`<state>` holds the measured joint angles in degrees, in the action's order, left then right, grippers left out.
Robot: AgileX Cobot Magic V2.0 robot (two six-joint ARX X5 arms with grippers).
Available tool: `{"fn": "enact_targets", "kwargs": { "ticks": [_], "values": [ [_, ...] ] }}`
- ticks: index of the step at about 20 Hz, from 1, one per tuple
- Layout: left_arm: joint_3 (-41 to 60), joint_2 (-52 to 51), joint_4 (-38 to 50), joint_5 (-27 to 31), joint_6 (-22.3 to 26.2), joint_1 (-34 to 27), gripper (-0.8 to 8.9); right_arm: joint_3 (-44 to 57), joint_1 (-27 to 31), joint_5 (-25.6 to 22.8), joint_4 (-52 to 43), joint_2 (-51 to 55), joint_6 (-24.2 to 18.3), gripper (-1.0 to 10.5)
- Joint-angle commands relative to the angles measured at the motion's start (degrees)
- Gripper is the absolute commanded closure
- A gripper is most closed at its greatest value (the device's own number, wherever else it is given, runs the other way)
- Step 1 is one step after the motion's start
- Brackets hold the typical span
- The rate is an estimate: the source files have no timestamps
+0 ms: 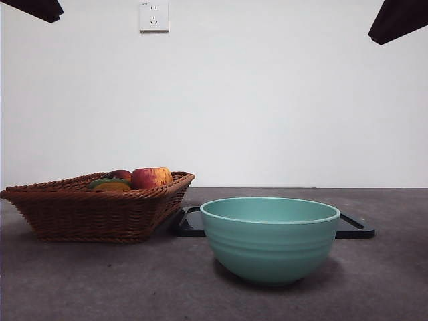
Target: Pick up the wifruite, put it on the bowl, pick up the plate, put it on desk
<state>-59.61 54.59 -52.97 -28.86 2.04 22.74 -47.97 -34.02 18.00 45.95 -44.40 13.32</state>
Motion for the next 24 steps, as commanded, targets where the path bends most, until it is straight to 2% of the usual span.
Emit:
{"fn": "enact_targets", "kwargs": {
  "ticks": [1,8,10,12,16,19,21,24],
  "values": [
    [-1.1,0.4,0.3,-0.3,0.3,0.2,7.94,-0.9,-0.4,0.0,-0.5,-0.4,-0.3,9.4],
    [-1.1,-0.5,0.2,-0.3,0.3,0.2,7.94,-0.9,-0.4,0.0,-0.5,-0.4,-0.3,9.4],
    [-1.0,-2.9,3.1,0.9,4.3,-0.9,7.94,-0.9,-0.4,0.0,-0.5,-0.4,-0.3,9.4],
    [-0.1,-7.4,12.5,3.3,7.0,-4.9,7.94,-0.9,-0.4,0.0,-0.5,-0.4,-0.3,9.4],
    [6.5,-18.3,34.4,4.7,7.8,-15.5,7.94,-0.9,-0.4,0.0,-0.5,-0.4,-0.3,9.4],
    [15.9,-26.5,47.4,11.2,7.8,-21.4,7.94,-0.9,-0.4,0.0,-0.5,-0.4,-0.3,9.4],
    [22.5,-31.0,52.2,15.3,7.8,-23.5,7.94,-0.9,-0.4,0.0,-0.5,-0.4,-0.3,9.4],
    [31.2,-36.9,52.9,20.9,7.8,-25.1,7.94,-0.9,-0.4,0.0,-0.5,-0.4,-0.3,9.4]
  ]
}}
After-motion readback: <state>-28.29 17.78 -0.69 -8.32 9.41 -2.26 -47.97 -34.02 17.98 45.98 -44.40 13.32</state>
